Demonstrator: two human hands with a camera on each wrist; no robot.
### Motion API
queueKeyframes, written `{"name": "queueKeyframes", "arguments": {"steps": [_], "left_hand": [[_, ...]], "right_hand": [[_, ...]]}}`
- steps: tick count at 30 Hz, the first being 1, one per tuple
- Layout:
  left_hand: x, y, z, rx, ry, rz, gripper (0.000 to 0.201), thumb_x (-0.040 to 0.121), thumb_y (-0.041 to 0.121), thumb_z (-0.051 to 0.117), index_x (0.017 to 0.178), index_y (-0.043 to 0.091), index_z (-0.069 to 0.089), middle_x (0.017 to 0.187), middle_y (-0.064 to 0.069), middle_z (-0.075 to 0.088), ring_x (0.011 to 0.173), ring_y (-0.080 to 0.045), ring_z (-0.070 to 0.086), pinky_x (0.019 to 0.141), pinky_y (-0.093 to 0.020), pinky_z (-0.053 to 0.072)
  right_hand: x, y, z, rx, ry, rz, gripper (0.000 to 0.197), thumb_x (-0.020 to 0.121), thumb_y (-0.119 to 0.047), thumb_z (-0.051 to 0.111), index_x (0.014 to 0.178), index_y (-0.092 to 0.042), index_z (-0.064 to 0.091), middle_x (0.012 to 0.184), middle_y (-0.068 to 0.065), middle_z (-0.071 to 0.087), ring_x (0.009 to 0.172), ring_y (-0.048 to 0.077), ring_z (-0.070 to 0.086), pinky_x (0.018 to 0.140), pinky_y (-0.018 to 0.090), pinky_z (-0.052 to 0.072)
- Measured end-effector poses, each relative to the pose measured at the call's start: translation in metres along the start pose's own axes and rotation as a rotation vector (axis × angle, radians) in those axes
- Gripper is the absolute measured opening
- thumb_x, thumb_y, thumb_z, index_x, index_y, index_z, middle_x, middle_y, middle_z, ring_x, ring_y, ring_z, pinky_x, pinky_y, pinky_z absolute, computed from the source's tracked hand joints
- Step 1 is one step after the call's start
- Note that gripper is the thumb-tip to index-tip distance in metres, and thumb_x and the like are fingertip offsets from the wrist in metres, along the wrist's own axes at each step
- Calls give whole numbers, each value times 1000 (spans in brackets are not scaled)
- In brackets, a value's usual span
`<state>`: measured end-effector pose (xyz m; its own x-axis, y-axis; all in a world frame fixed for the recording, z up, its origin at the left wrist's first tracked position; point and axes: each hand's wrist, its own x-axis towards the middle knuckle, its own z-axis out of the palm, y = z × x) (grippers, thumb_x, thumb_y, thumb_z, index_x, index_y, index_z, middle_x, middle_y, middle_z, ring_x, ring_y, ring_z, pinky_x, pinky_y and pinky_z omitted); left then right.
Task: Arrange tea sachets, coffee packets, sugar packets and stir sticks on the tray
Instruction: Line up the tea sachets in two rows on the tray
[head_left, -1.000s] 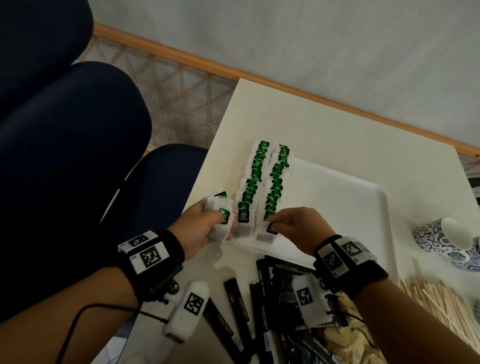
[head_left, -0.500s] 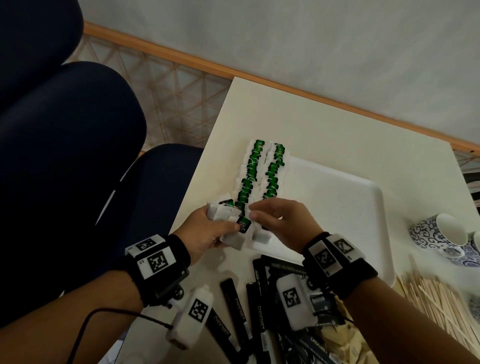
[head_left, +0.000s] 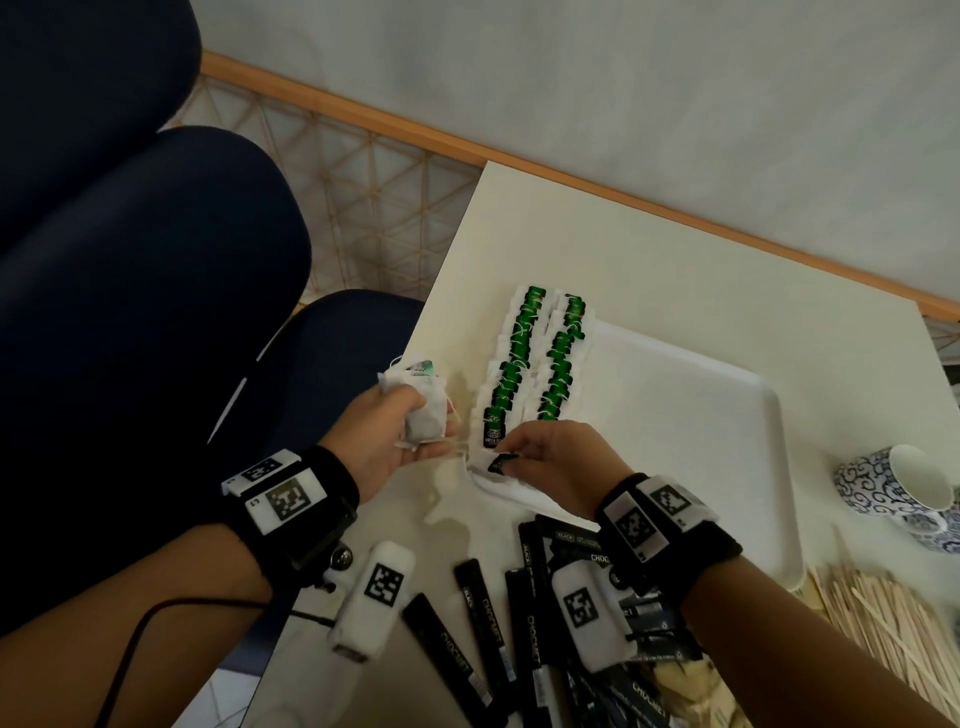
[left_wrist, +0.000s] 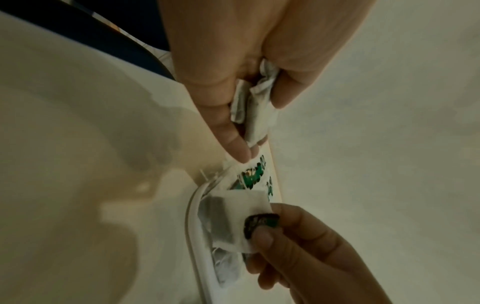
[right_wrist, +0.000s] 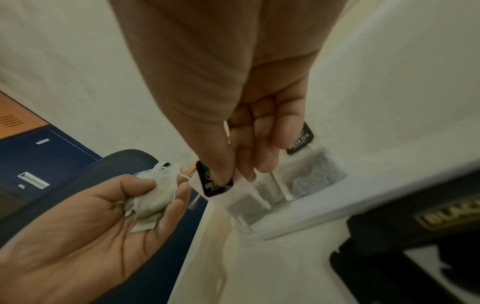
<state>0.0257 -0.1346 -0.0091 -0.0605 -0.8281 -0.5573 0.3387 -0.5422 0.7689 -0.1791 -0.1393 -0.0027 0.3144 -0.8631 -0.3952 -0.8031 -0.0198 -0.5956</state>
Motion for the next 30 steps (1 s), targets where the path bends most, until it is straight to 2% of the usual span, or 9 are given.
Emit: {"name": "queueKeyframes", "arguments": {"steps": [5,8,11,17,20,23,26,27,30], "left_hand": [[2,2,-6,-57,61,60,21,92,-1,50,109,8,60,104,-14,66,93,-28,66,66,-34,60],[3,2,-9,-43,94,95,17,88,-1,59,98,12,63,97,-7,67,87,-20,65,62,-30,59],[5,0,-13,-13,101,102,19,86,-2,62,96,14,63,93,-6,67,82,-16,65,60,-28,57],[6,-5,-8,8,77,68,21,85,-1,64,102,12,62,96,-8,65,82,-17,64,58,-28,56],[5,-6,-2,-24,53,45,16,90,7,60,104,15,62,97,-6,66,86,-18,64,59,-31,56],[5,-6,4,-49,37,3,15,96,14,51,106,16,62,101,-8,65,90,-22,63,65,-36,57],[2,-6,9,-84,3,-53,24,98,16,42,109,16,63,112,-17,62,99,-34,57,88,-52,50],[2,-7,10,-89,-15,-65,27,97,16,39,111,14,63,112,-20,61,99,-35,55,90,-54,50],[-2,-7,17,-82,-70,-97,29,96,19,39,104,8,64,97,-17,61,86,-29,54,69,-38,56]], "right_hand": [[6,-5,-2,-54,-5,7,7,86,-31,65,82,-33,60,64,-11,55,58,2,46,58,17,38],[9,-5,-5,-97,-59,20,7,87,-29,65,82,-32,60,62,-17,53,58,-3,47,55,13,32],[14,-2,-4,-104,-19,28,5,88,-28,63,92,-26,65,63,-18,51,59,-5,45,54,12,31],[21,2,-2,-129,14,35,15,89,-29,61,101,-24,67,67,-18,50,67,5,49,59,19,35],[20,1,-3,-117,9,30,17,89,-32,61,104,-27,65,69,-15,54,69,8,51,61,21,38],[16,2,-5,-102,155,-70,26,87,-36,63,112,-33,60,90,-12,58,74,4,53,69,22,43],[8,-2,-7,-12,318,-245,34,83,-34,68,116,-33,59,101,-14,53,77,0,52,71,17,44],[5,-4,-7,-2,325,-312,38,80,-34,71,116,-33,59,105,-15,52,82,0,53,74,16,45],[0,-11,-3,-125,277,-494,50,73,-41,74,119,-29,57,119,-10,52,106,9,52,83,23,47]]}}
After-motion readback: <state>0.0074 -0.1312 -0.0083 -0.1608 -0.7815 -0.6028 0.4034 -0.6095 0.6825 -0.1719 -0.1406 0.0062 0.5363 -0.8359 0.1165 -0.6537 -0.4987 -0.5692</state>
